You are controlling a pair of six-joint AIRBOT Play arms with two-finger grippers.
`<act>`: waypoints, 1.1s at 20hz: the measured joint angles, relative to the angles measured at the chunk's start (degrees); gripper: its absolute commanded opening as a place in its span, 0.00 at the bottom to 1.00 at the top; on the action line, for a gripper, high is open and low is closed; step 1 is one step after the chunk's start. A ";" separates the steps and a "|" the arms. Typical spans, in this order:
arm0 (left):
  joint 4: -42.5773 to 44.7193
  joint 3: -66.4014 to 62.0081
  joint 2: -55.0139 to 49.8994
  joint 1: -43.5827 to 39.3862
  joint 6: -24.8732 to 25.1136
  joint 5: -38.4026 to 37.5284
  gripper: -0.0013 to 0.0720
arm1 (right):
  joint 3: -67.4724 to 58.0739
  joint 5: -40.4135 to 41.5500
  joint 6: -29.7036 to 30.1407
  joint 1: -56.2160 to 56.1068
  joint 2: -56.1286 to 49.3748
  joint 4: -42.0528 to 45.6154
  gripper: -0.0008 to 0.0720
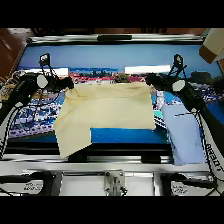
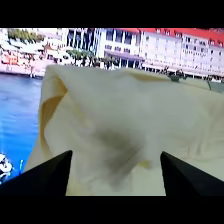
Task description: Fold the shirts.
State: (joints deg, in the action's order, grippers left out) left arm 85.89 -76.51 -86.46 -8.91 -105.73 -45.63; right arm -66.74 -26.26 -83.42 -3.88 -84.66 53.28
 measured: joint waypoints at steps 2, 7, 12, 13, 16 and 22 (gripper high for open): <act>-0.63 -3.28 -0.94 2.21 6.03 -9.51 0.91 | -0.94 -5.31 0.22 1.77 1.11 0.26 0.71; -1.97 -3.19 1.29 13.03 18.27 -34.12 0.90 | -2.27 -29.64 4.74 9.31 6.78 4.87 0.71; -7.96 12.39 6.80 20.13 22.01 -34.73 0.80 | -1.33 -48.81 8.92 13.62 8.59 6.49 0.71; -9.97 15.28 7.23 20.50 22.80 -33.05 0.80 | -0.94 -50.51 9.29 13.90 8.74 6.14 0.71; -15.04 21.05 7.39 21.11 25.09 -27.89 0.78 | -0.26 -53.00 9.99 14.53 8.92 5.68 0.71; -18.99 24.50 5.64 21.11 26.51 -21.29 0.68 | 1.38 -55.21 8.90 14.75 9.01 8.04 0.71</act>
State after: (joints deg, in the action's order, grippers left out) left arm 66.89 -52.01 -80.82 12.21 -79.22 -66.92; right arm -65.36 -81.47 -74.52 10.87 -75.66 61.32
